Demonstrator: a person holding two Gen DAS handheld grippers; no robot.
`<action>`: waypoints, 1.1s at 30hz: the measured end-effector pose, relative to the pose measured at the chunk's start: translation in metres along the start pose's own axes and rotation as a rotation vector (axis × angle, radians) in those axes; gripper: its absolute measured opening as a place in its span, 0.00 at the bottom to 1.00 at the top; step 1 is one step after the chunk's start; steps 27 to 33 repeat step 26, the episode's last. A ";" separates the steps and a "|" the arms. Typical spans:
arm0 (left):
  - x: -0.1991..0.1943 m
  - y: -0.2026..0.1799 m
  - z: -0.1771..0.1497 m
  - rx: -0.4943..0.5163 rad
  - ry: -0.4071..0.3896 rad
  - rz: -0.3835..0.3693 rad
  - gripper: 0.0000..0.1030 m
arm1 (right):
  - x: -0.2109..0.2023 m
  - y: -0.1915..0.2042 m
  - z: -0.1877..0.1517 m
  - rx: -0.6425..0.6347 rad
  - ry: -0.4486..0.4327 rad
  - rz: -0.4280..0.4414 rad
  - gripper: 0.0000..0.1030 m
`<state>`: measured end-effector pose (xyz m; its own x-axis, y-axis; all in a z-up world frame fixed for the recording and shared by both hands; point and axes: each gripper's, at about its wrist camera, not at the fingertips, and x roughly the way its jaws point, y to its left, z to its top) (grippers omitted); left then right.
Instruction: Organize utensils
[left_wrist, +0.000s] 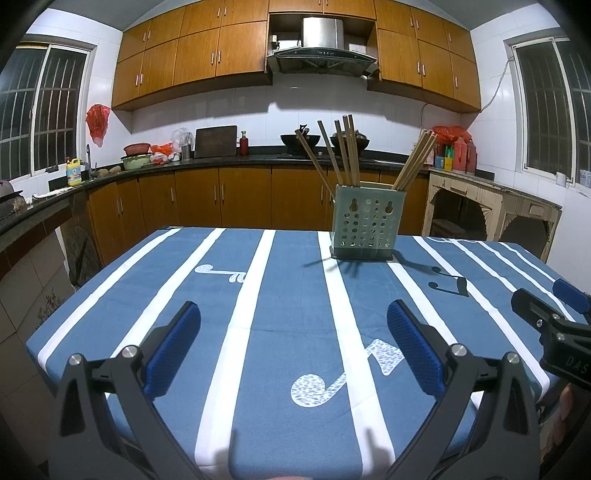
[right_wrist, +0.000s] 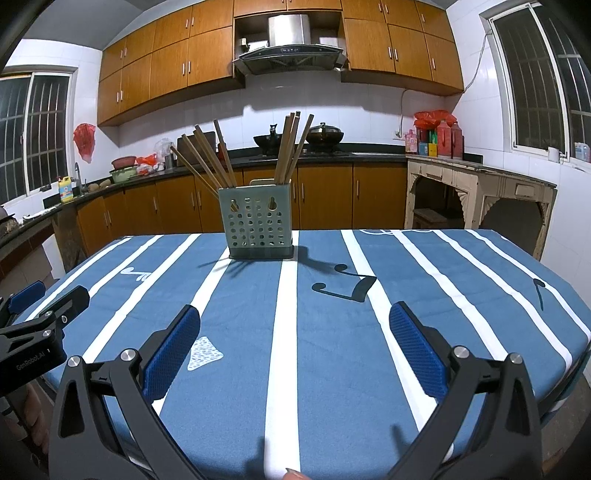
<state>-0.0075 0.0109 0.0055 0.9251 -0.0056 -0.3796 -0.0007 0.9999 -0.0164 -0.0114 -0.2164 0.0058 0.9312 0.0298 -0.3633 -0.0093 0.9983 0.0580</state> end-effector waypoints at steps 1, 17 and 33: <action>0.000 0.000 -0.001 0.000 0.000 0.000 0.96 | 0.000 0.000 0.000 0.000 0.000 0.000 0.98; 0.001 0.001 -0.011 -0.003 0.008 -0.006 0.96 | -0.001 0.001 0.000 0.000 0.002 0.000 0.98; 0.000 0.007 -0.010 -0.011 0.025 -0.004 0.96 | -0.001 0.000 0.001 0.001 0.003 0.000 0.98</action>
